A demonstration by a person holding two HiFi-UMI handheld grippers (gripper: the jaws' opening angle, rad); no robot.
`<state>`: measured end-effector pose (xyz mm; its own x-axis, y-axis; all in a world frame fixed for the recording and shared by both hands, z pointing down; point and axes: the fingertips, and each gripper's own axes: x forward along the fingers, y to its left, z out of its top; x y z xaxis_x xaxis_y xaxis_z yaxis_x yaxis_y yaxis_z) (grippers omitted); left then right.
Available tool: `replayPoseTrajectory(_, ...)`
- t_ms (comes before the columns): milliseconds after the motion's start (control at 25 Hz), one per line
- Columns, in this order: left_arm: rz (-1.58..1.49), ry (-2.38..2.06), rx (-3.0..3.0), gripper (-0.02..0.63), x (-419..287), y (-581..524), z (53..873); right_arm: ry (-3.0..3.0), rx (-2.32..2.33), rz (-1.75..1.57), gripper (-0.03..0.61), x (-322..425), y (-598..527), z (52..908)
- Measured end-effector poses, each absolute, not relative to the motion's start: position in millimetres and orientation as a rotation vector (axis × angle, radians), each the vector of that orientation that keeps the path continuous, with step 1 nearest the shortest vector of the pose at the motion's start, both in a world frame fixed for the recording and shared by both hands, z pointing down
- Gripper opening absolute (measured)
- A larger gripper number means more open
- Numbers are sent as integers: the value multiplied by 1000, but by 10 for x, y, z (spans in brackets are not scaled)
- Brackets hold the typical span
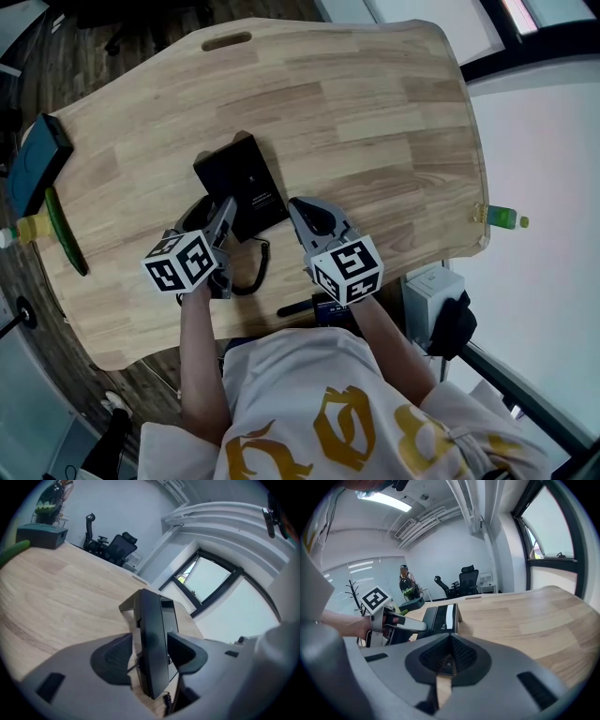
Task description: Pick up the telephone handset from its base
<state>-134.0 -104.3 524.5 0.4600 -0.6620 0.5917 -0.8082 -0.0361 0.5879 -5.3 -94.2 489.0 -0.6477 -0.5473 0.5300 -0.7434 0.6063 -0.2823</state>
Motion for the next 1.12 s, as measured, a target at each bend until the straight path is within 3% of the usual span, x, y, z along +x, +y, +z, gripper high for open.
replayPoseTrajectory(80,204,-1250,1755,217,-1319,-1044,5252,-2441,1035,688,5,-33,-939,4890)
replayPoseTrajectory(160,233,-1281,1761,144,-1338,-1059,5243,-2438,1043,689,5,-6,-957,4896)
replayPoseTrajectory(520,345,-1346,1765,109,-1355,-1017,5160,-2434,1065,694,5,63,-997,4893)
replayPoseTrajectory(1120,204,-1248,1762,84,-1372,-1027,5123,-2434,1077,695,5,110,-958,4880)
